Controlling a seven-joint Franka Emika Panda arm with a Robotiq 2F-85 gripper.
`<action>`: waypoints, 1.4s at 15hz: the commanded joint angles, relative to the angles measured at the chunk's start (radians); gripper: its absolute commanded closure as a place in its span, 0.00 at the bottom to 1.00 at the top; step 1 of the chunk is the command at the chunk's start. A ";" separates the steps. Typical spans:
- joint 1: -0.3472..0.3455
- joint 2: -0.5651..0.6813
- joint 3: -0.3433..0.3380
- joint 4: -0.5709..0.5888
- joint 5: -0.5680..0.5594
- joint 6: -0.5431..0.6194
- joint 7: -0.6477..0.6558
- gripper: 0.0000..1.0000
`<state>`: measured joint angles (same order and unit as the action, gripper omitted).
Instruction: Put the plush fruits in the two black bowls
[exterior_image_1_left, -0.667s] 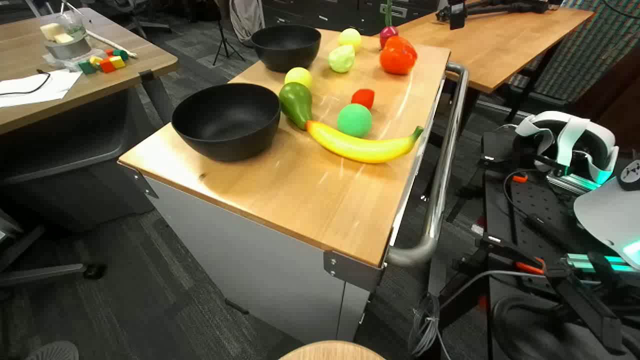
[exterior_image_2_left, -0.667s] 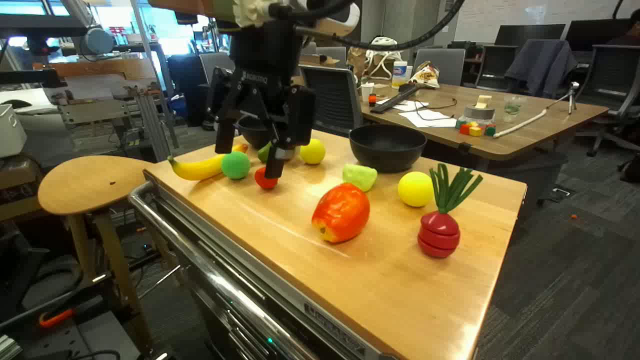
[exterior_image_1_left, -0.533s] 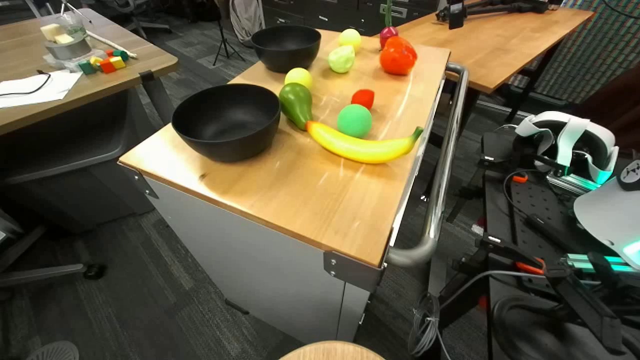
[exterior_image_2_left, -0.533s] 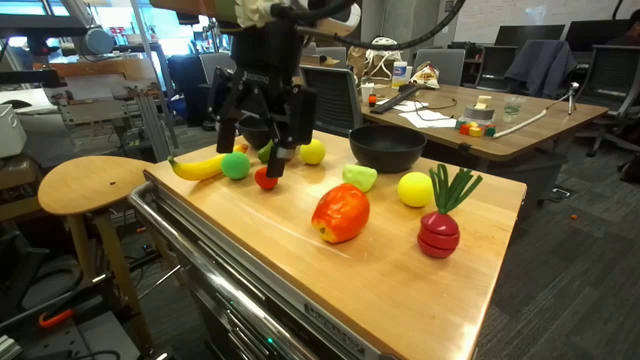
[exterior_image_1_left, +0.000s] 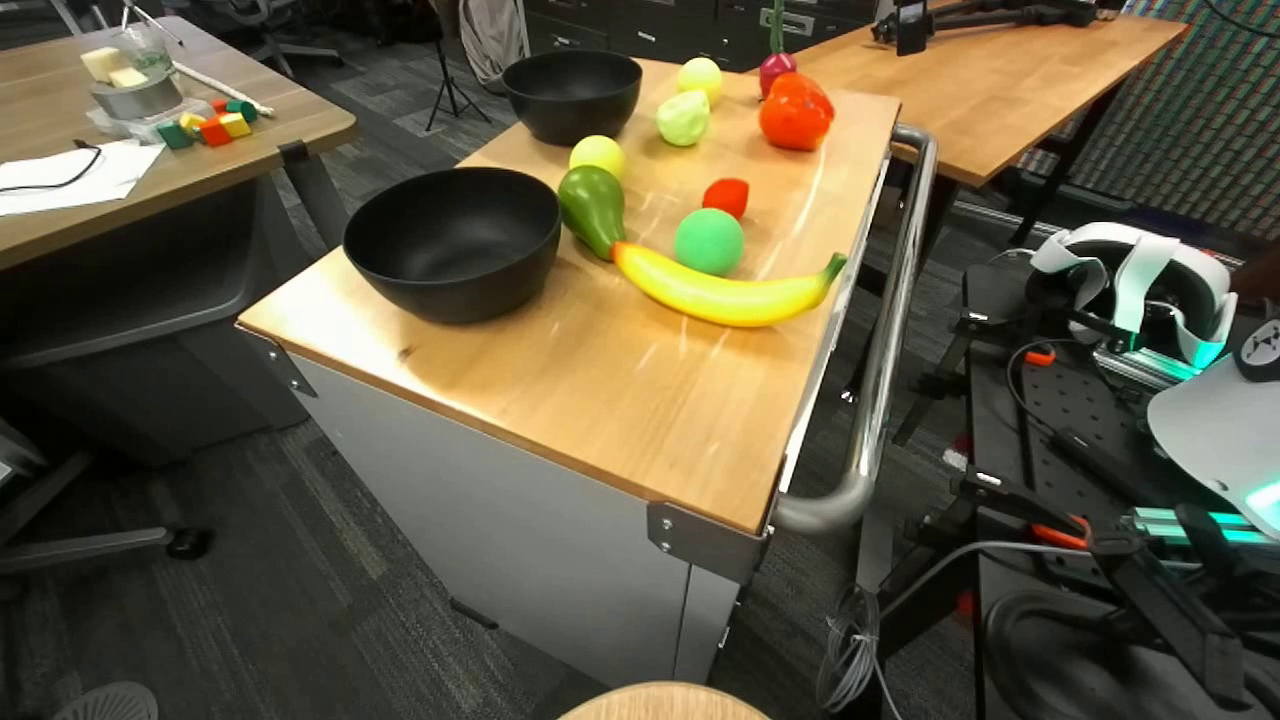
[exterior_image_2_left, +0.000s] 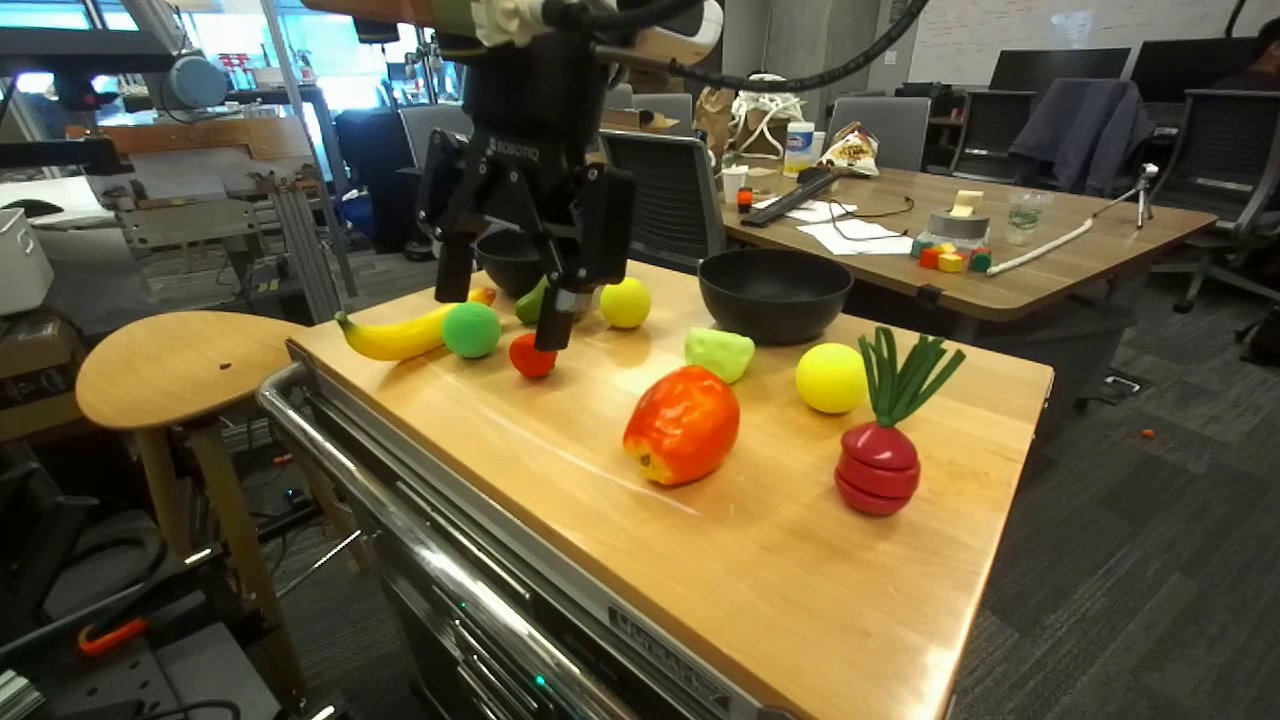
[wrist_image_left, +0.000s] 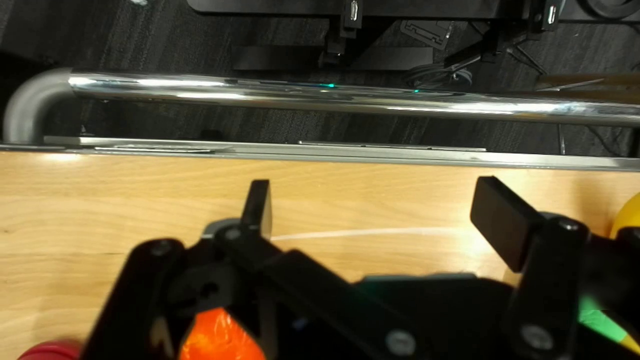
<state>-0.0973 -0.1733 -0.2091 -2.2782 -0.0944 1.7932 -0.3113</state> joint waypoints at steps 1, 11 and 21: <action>-0.013 0.001 0.013 0.001 0.002 -0.001 -0.002 0.00; -0.013 0.001 0.013 0.001 0.002 -0.001 -0.002 0.00; -0.031 -0.035 -0.024 -0.062 0.258 0.166 -0.062 0.00</action>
<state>-0.1191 -0.2098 -0.2417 -2.3421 0.1622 1.9608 -0.3726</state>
